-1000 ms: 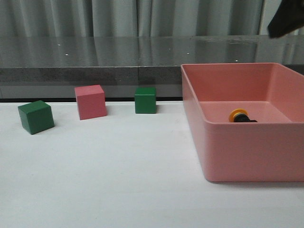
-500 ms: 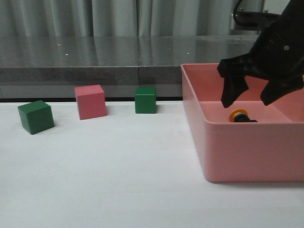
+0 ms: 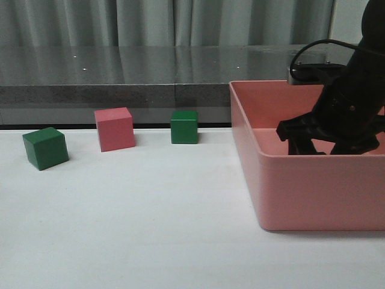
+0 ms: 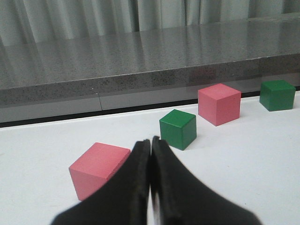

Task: Place and stand button with both arms
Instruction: 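Lower the right gripper into the pink bin and grasp the yellow button, then lift the button out of the bin and lower it onto the table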

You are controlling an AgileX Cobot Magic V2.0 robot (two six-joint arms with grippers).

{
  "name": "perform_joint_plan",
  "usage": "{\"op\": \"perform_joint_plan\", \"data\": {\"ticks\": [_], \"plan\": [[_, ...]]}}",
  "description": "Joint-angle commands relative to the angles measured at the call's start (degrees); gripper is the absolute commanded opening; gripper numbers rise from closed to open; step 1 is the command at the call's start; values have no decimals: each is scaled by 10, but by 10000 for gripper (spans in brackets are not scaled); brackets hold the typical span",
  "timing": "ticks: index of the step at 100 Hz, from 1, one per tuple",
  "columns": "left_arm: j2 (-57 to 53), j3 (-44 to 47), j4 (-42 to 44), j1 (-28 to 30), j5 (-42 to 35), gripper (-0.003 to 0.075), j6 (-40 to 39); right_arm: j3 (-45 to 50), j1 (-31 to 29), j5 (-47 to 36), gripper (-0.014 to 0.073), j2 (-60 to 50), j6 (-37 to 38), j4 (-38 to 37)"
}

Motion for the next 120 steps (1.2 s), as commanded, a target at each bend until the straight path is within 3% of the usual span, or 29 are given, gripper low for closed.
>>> {"op": "perform_joint_plan", "data": {"ticks": [1, 11, 20, 43, 66, 78, 93, 120], "plan": [[-16, 26, 0, 1, -42, -20, -4, -18, -5, -11, 306, -26, -6, -4], [-16, 26, 0, 1, -42, -20, -4, -30, -5, 22, 21, -28, -6, -4], [-16, 26, 0, 1, -42, -20, -4, -52, -4, 63, -76, -41, -6, -4], [-16, 26, 0, 1, -42, -20, -4, -126, 58, 105, -80, -133, -84, -1], [-16, 26, 0, 1, -42, -20, -4, -229, 178, 144, -80, -113, -295, 64], [-16, 26, 0, 1, -42, -20, -4, -261, 221, 154, -80, -68, -418, 118], [-16, 26, 0, 1, -42, -20, -4, -272, 258, 155, -80, -10, -534, 128], [-16, 26, 0, 1, -42, -20, -4, -287, 272, 157, -80, 79, -591, 128]]}}
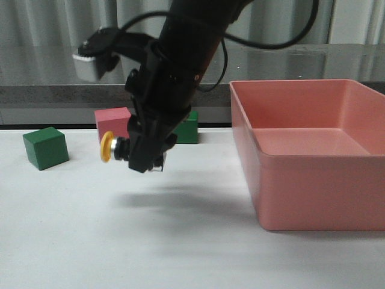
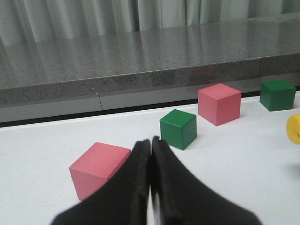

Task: Place and stand button with both arms
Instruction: 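Lift the button out of the bin and lower it onto the table, then open the right gripper and withdraw it upward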

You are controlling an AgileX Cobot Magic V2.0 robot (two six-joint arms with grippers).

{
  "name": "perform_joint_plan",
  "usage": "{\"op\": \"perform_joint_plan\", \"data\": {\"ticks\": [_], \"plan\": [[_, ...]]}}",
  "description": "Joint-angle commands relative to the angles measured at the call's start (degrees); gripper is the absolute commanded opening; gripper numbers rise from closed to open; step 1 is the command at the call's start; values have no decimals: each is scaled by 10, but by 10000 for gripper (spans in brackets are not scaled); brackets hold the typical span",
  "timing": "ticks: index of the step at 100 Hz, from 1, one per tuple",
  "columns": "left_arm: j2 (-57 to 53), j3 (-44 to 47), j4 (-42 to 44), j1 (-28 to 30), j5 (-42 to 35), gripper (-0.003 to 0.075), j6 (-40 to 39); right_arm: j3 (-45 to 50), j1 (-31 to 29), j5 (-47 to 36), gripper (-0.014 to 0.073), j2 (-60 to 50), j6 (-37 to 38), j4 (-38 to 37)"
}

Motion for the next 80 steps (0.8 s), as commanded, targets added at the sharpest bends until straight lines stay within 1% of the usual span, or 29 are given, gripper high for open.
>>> {"op": "perform_joint_plan", "data": {"ticks": [1, 7, 12, 19, 26, 30, 32, 33, 35, 36, 40, 47, 59, 67, 70, 71, 72, 74, 77, 80], "plan": [[-16, 26, 0, 1, -42, -20, -4, -27, 0, -19, -80, -10, -15, 11], [-16, 26, 0, 1, -42, -20, -4, -33, 0, -20, -76, 2, -15, 11], [-16, 26, 0, 1, -42, -20, -4, -38, 0, -20, -50, 11, -15, 11], [-16, 26, 0, 1, -42, -20, -4, -43, 0, -18, 34, 21, -15, 12], [-16, 26, 0, 1, -42, -20, -4, -44, 0, -20, 178, 25, -15, 12], [-16, 26, 0, 1, -42, -20, -4, -45, 0, -21, 305, 26, -15, 12], [-16, 26, 0, 1, -42, -20, -4, -45, 0, -21, 343, 26, -15, 12], [-16, 26, 0, 1, -42, -20, -4, -45, 0, -22, 381, 26, -15, 12], [-16, 26, 0, 1, -42, -20, -4, -45, 0, -23, 417, 26, -15, 12], [-16, 26, 0, 1, -42, -20, -4, -45, 0, -23, 453, 26, -15, 12], [-16, 26, 0, 1, -42, -20, -4, -45, 0, -23, 549, 26, -15, 12], [-16, 26, 0, 1, -42, -20, -4, -49, 0, -22, 652, 26, -15, 12], [-16, 26, 0, 1, -42, -20, -4, -61, -1, -12, 609, 13, 0, 12], [-16, 26, 0, 1, -42, -20, -4, -73, -5, 0, 563, -10, 42, 12], [-16, 26, 0, 1, -42, -20, -4, -77, -8, 4, 531, -21, 61, 12], [-16, 26, 0, 1, -42, -20, -4, -78, -10, 5, 500, -30, 71, 12], [-16, 26, 0, 1, -42, -20, -4, -79, -12, 6, 500, -30, 75, 12], [-16, 26, 0, 1, -42, -20, -4, -80, -14, 8, 462, -40, 89, 12], [-16, 26, 0, 1, -42, -20, -4, -80, -22, 11, 402, -53, 106, 12], [-16, 26, 0, 1, -42, -20, -4, -80, -30, 14, 314, -70, 122, 12]]}}
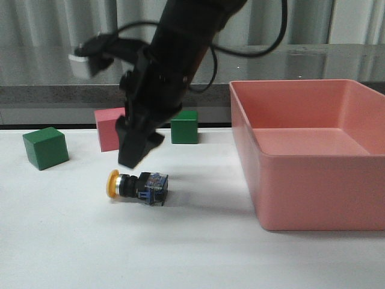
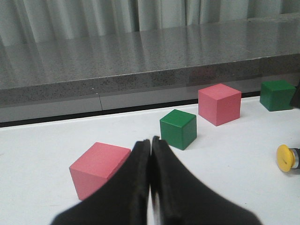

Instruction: Place and stand button with both arms

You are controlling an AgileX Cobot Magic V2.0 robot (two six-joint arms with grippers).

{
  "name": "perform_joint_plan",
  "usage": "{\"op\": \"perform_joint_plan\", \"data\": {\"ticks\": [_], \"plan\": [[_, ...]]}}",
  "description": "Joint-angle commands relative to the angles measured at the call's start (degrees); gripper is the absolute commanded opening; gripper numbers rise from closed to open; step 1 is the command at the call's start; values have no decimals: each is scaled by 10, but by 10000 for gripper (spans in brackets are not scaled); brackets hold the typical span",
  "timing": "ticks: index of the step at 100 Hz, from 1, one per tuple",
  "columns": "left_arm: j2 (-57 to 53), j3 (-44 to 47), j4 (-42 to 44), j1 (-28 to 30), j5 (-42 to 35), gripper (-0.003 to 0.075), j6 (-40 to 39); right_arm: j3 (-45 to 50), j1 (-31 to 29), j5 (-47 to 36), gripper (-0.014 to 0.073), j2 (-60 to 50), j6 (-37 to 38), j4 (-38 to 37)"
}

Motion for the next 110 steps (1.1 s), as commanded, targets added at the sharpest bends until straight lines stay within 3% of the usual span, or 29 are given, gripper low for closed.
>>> {"op": "perform_joint_plan", "data": {"ticks": [1, 14, 33, 60, 81, 110], "plan": [[-16, 26, 0, 1, -42, -20, -4, -23, -23, -4, 295, -82, 57, 9], [-16, 26, 0, 1, -42, -20, -4, -23, -82, 36, -94, -144, 113, 9], [-16, 26, 0, 1, -42, -20, -4, 29, -198, 48, -76, -241, 187, 10], [-16, 26, 0, 1, -42, -20, -4, 311, -335, -122, -76, -455, 222, 16], [-16, 26, 0, 1, -42, -20, -4, 522, -350, -238, -76, -654, 228, 38], [-16, 26, 0, 1, -42, -20, -4, 674, -350, -267, -76, -922, 228, 44]]}}
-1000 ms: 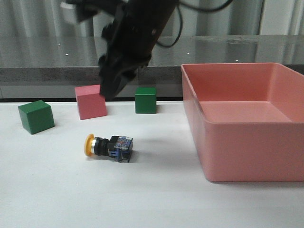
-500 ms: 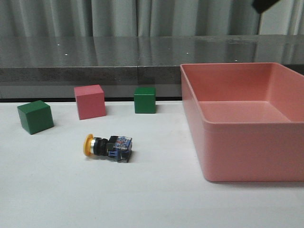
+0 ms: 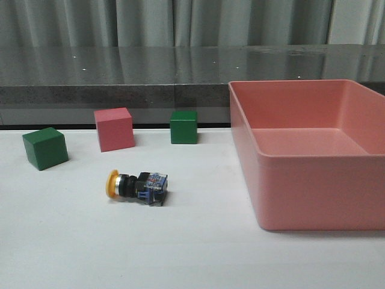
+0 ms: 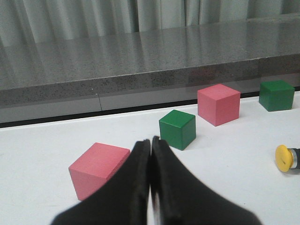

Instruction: Place and stand button with both arms

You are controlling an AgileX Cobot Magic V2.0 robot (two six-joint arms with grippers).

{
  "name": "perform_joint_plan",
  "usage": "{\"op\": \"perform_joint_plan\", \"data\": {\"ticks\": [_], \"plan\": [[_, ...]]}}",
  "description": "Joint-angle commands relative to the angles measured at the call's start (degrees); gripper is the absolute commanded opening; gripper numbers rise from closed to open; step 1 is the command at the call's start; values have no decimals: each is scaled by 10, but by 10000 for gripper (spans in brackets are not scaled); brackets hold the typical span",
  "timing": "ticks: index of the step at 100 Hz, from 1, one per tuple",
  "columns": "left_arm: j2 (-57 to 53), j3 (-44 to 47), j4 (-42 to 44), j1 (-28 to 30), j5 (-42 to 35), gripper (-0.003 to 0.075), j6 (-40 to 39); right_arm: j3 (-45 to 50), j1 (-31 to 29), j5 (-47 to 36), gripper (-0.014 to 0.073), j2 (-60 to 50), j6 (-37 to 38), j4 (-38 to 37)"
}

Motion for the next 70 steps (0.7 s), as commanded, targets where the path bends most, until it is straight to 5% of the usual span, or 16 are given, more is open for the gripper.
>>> {"op": "perform_joint_plan", "data": {"ticks": [1, 18, 70], "plan": [[-16, 26, 0, 1, -42, -20, -4, 18, -3, -46, -76, -78, 2, 11], [-16, 26, 0, 1, -42, -20, -4, 67, -3, -43, -76, -156, 2, 11], [-16, 26, 0, 1, -42, -20, -4, 74, -3, -39, -76, -157, 2, 11]]}}
